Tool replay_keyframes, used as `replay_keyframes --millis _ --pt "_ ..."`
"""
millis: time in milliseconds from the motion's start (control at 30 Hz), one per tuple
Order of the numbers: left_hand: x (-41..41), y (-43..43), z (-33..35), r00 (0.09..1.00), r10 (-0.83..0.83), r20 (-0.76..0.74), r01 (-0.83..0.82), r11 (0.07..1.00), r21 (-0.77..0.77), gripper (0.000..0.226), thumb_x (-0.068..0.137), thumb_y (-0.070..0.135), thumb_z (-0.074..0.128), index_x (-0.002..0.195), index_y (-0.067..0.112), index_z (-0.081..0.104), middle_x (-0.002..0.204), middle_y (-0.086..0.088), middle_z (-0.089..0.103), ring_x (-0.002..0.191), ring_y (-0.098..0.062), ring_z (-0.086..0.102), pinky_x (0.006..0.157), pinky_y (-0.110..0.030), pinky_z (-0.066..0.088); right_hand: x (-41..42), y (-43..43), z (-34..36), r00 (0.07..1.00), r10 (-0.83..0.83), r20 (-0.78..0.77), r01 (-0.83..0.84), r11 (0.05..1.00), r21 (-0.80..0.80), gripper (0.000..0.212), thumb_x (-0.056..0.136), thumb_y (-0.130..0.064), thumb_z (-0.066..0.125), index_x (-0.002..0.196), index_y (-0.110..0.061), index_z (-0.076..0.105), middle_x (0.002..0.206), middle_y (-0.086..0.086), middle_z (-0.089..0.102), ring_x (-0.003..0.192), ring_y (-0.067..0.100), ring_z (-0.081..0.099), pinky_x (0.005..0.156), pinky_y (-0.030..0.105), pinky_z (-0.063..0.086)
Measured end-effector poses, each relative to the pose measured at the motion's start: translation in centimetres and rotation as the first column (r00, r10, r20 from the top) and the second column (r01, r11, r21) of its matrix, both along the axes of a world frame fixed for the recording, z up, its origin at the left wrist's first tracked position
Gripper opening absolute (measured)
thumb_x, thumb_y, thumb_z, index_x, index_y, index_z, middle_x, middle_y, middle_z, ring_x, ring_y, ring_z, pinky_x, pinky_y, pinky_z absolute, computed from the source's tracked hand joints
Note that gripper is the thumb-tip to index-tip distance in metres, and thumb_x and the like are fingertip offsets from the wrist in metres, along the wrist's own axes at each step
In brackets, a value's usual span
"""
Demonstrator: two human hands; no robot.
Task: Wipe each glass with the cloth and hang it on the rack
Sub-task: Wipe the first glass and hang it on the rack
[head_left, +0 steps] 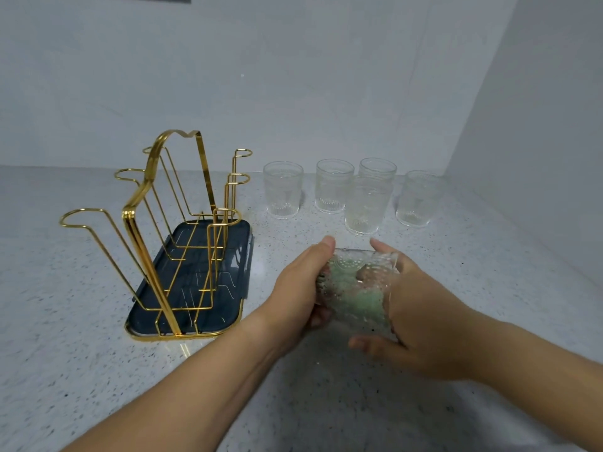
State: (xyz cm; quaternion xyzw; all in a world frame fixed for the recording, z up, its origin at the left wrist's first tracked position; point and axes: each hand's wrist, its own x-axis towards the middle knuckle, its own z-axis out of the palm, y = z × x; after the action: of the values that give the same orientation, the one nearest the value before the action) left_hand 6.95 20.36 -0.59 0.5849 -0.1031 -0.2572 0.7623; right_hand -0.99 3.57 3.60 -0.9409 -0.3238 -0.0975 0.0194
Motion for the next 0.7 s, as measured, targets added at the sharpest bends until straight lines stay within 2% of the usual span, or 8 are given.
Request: replay_keyframes --millis 100,200,267,333,433,500,600,700 --pt "0.0 -0.3 0.6 1.000 0.004 -0.006 -0.004 0.999 -0.033 0.057 0.090 0.070 0.059 0.085 0.013 0.056 0.065 -0.011 0.053 0.054 -0.022 0.049 0.053 -0.023 0.037 0.1 1.1 0.1 0.997 0.008 -0.073 0.019 0.934 0.356 0.014 0.100 -0.041 0.057 0.111 -0.039 0.066 0.108 -0.040 0.060 0.107 -0.015 0.056 0.111 0.038 0.040" --pt "-0.2 -0.2 1.0 0.989 0.104 0.106 -0.088 0.986 -0.142 0.069 0.080 0.068 0.068 0.100 0.004 0.053 0.097 -0.012 0.051 0.086 -0.030 0.044 0.076 -0.046 0.035 -0.8 2.8 0.5 0.876 0.059 -0.479 0.368 0.560 0.742 0.022 0.103 -0.031 0.057 0.090 -0.021 0.070 0.073 -0.019 0.068 0.069 -0.004 0.064 0.072 0.020 0.051" --pt "-0.3 0.0 0.8 0.973 0.157 0.170 -0.128 0.977 -0.170 0.062 0.083 0.061 0.062 0.097 0.001 0.048 0.094 -0.010 0.048 0.084 -0.028 0.041 0.076 -0.047 0.032 -0.9 2.9 0.6 0.763 0.131 -0.633 0.564 0.343 0.751 0.022 0.101 -0.030 0.058 0.088 -0.019 0.072 0.070 -0.017 0.073 0.066 -0.007 0.068 0.069 0.012 0.051" --pt "0.0 0.0 0.4 0.982 0.153 0.114 -0.135 0.979 -0.156 0.061 0.081 0.064 0.063 0.098 0.006 0.054 0.095 -0.012 0.050 0.085 -0.030 0.042 0.073 -0.046 0.032 -1.0 2.8 0.5 0.804 0.129 -0.581 0.473 0.454 0.755 0.019 0.098 -0.036 0.060 0.101 -0.024 0.074 0.090 -0.017 0.078 0.086 -0.005 0.072 0.080 0.013 0.053" --pt "0.5 -0.2 0.2 0.996 0.060 -0.058 -0.061 0.998 -0.021 0.060 0.085 0.073 0.060 0.103 0.016 0.063 0.076 -0.016 0.052 0.059 -0.029 0.048 0.055 -0.029 0.032 -0.6 2.0 0.2 0.969 -0.106 -0.224 0.194 0.886 0.422 0.023 0.103 -0.040 0.051 0.112 -0.032 0.071 0.109 -0.018 0.071 0.107 0.000 0.062 0.100 0.026 0.045" --pt "0.6 -0.3 0.0 0.994 -0.006 -0.107 0.007 1.000 0.007 0.057 0.095 0.070 0.052 0.102 0.014 0.061 0.063 -0.009 0.049 0.044 -0.021 0.040 0.046 -0.022 0.027 -0.1 0.9 -0.1 0.981 -0.140 -0.134 0.171 0.952 0.255 0.031 0.101 -0.048 0.043 0.115 -0.037 0.069 0.117 -0.022 0.067 0.114 0.002 0.056 0.112 0.032 0.033" --pt "0.8 -0.4 -0.5 0.994 0.013 -0.106 -0.014 1.000 -0.008 0.059 0.098 0.069 0.045 0.096 0.012 0.058 0.056 -0.004 0.047 0.041 -0.017 0.037 0.045 -0.023 0.026 -0.2 1.0 -0.4 0.958 -0.193 -0.210 0.274 0.828 0.489 0.021 0.101 -0.043 0.049 0.111 -0.042 0.068 0.107 -0.029 0.066 0.109 -0.001 0.058 0.102 0.020 0.041" --pt "0.8 -0.5 -0.3 0.989 0.107 -0.105 -0.111 0.994 -0.024 0.056 0.101 0.066 0.042 0.095 0.013 0.058 0.056 -0.004 0.046 0.041 -0.016 0.037 0.044 -0.022 0.026 -0.8 2.3 -0.6 0.914 -0.151 -0.377 0.403 0.465 0.789 0.023 0.103 -0.035 0.054 0.086 -0.031 0.069 0.060 -0.019 0.055 0.057 -0.001 0.052 0.058 0.012 0.041"
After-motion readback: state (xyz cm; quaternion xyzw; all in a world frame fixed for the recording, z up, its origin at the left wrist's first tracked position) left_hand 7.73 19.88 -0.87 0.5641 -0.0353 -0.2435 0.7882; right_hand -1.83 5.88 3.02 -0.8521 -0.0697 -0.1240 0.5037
